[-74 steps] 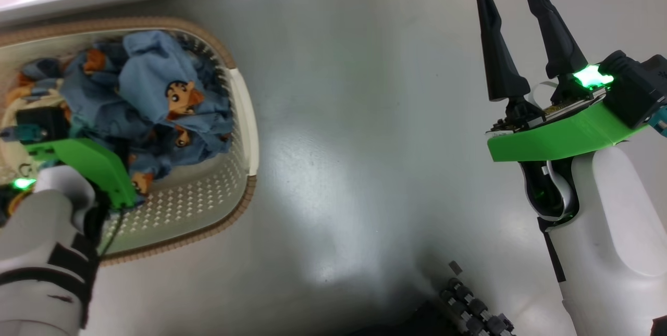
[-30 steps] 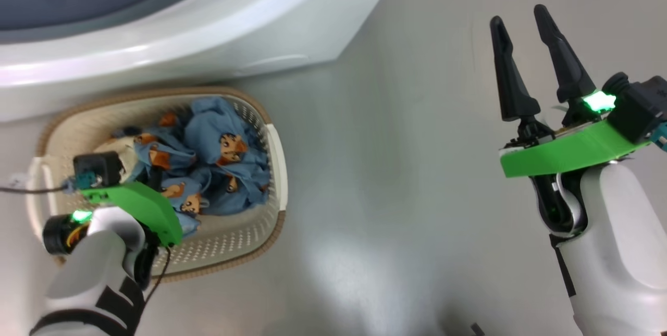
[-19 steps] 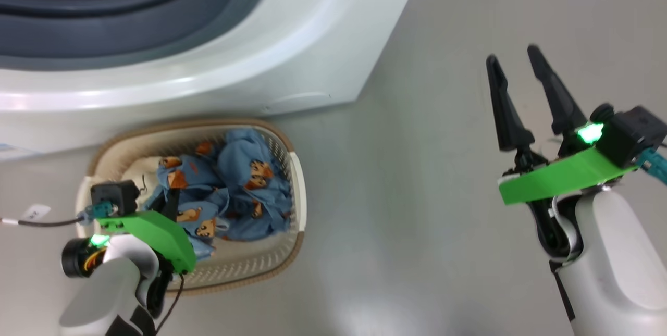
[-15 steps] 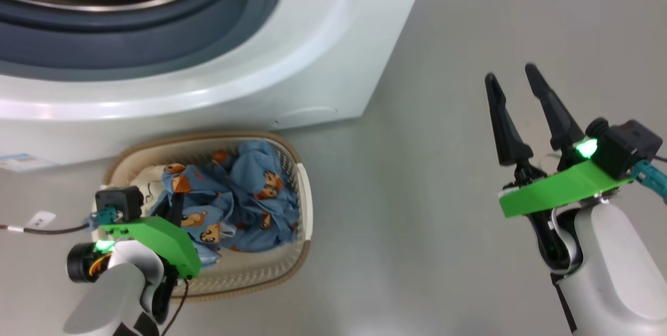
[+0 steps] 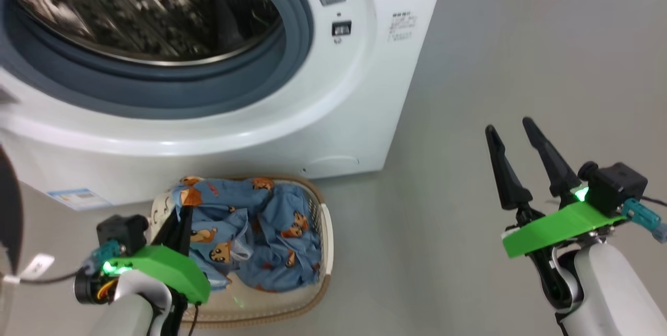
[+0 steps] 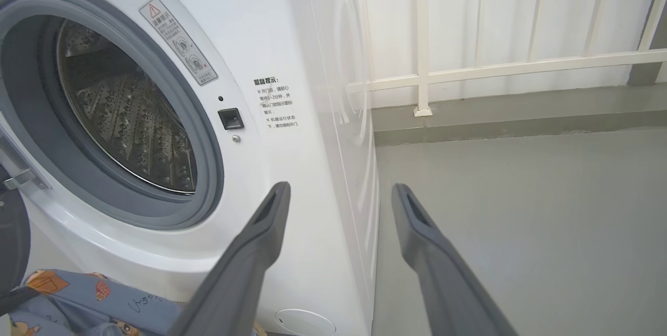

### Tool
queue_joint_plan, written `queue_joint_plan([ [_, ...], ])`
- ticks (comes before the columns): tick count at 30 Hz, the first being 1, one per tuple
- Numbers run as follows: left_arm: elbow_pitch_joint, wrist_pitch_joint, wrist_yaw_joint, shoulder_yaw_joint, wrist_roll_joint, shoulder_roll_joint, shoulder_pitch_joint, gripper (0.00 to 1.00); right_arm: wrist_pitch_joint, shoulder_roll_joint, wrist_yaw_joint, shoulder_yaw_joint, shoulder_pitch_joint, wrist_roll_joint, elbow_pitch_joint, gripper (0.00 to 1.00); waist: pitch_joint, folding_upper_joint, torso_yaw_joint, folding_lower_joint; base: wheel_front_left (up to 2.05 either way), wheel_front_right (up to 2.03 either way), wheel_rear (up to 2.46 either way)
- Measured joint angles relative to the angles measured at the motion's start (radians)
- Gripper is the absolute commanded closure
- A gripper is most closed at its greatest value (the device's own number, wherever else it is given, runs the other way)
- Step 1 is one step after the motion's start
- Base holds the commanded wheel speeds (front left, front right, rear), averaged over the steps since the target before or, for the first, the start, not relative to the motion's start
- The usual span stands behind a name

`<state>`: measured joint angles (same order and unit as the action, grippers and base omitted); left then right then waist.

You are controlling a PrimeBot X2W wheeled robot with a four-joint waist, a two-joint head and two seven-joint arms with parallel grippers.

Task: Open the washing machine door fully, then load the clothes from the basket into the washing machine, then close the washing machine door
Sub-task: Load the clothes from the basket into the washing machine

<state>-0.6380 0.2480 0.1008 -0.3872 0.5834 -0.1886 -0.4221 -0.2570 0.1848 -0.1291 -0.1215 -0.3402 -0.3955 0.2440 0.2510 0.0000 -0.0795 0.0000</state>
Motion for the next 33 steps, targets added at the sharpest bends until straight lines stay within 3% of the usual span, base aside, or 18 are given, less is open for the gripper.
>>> queue_joint_plan([
  [9,0.246,0.0,-0.044,0.081,-0.088,0.012,0.133,1.0,0.0,0.004,0.0,0.004,0.057,-0.029,0.003,0.0,-0.093,0.0,0.023,0.0001,0.0,0.0,0.0],
  [19,0.441,0.002,-0.062,0.134,-0.16,0.035,0.225,1.0,0.0,0.012,0.0,0.01,0.095,-0.029,0.004,0.0,-0.154,0.0,0.04,0.0,0.0,0.0,0.0],
  [33,0.503,0.003,-0.067,0.148,-0.192,0.05,0.279,1.0,0.0,0.015,0.0,0.016,0.095,-0.029,-0.005,0.0,-0.167,0.0,0.05,0.0001,0.0,0.0,0.0],
])
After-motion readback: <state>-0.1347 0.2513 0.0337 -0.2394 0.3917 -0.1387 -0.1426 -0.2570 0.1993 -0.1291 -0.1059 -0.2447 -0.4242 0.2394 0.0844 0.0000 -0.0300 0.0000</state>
